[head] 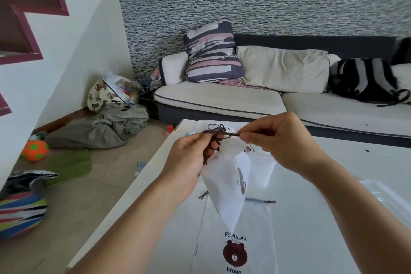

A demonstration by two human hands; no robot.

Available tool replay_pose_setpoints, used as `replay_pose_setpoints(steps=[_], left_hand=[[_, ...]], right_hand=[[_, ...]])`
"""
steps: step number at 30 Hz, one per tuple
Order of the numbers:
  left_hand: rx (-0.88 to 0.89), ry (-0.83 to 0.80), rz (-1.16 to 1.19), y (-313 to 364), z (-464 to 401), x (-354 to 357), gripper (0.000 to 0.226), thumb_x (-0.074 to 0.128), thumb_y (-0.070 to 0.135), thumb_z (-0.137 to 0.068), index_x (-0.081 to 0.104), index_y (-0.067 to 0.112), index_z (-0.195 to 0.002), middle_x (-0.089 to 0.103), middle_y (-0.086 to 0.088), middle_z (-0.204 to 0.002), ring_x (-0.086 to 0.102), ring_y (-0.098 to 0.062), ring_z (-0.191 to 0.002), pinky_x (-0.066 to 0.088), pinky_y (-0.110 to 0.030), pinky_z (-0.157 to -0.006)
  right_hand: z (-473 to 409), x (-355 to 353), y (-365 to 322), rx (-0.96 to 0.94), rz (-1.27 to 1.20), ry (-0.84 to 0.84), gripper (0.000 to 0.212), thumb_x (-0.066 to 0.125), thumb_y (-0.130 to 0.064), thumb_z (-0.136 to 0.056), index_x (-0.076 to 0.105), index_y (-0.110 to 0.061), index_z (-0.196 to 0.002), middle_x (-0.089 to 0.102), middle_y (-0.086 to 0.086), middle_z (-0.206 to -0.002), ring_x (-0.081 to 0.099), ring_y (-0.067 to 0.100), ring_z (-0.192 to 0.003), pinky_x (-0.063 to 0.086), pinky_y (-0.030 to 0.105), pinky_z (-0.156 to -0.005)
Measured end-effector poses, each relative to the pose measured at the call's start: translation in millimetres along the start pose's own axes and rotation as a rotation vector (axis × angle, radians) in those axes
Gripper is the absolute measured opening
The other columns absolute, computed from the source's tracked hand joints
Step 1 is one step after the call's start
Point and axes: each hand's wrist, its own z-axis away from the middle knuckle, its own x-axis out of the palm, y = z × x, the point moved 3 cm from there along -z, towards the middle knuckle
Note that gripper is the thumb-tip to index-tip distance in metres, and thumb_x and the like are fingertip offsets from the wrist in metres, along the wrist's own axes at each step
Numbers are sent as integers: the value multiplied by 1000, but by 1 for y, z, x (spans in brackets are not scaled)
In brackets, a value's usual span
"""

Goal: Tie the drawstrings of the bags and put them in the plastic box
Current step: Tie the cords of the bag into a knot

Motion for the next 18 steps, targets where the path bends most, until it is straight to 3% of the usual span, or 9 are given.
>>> replay_pose_setpoints(steps=[3, 6, 9, 12, 15, 18], left_hand=[[7, 15, -39, 0, 2, 5, 44, 55, 16, -102, 80, 23, -66, 64, 2, -65, 51, -15, -67, 42, -34, -78], [3, 16, -54, -2, 5, 9, 49, 51, 19, -103, 78, 22, -62, 67, -3, -66, 53, -16, -64, 46, -40, -81], [11, 8, -65, -1, 6, 10, 48, 50, 21, -103, 77, 21, -63, 66, -4, -68, 54, -16, -66, 46, -37, -79], [-1, 20, -24, 0, 6, 11, 48, 48, 18, -103, 79, 17, -66, 64, -2, -66, 54, -13, -63, 47, -27, -73], [24, 16, -56, -1, 7, 15, 47, 46, 19, -104, 79, 16, -71, 66, -2, -66, 56, -9, -61, 48, -16, -63], [53, 12, -104, -4, 6, 19, 48, 46, 23, -104, 81, 22, -71, 69, -1, -70, 59, -8, -64, 49, -19, -70]], right_hand=[[1, 8, -1, -23, 53, -6, 9, 77, -14, -86, 79, -17, -78, 64, -9, -58, 43, 2, -48, 35, 11, -50], [3, 20, -3, -43, 123, -58, 12, 74, -13, -89, 75, -16, -79, 60, -20, -56, 49, 0, -47, 35, 8, -50], [4, 24, -2, -55, 116, -51, 9, 73, -10, -89, 77, -12, -82, 62, -17, -61, 52, -4, -49, 38, 7, -52], [6, 25, 1, -26, 94, -15, 7, 75, -11, -88, 78, -10, -82, 59, -20, -53, 50, -1, -46, 36, 9, -48], [9, 24, 7, 38, 44, 28, 8, 77, -15, -86, 81, -14, -79, 60, -8, -52, 43, 3, -44, 32, 13, -47], [12, 25, 10, 83, -17, 32, 9, 76, -16, -87, 82, -15, -80, 60, 8, -56, 40, 6, -47, 31, 17, -48]])
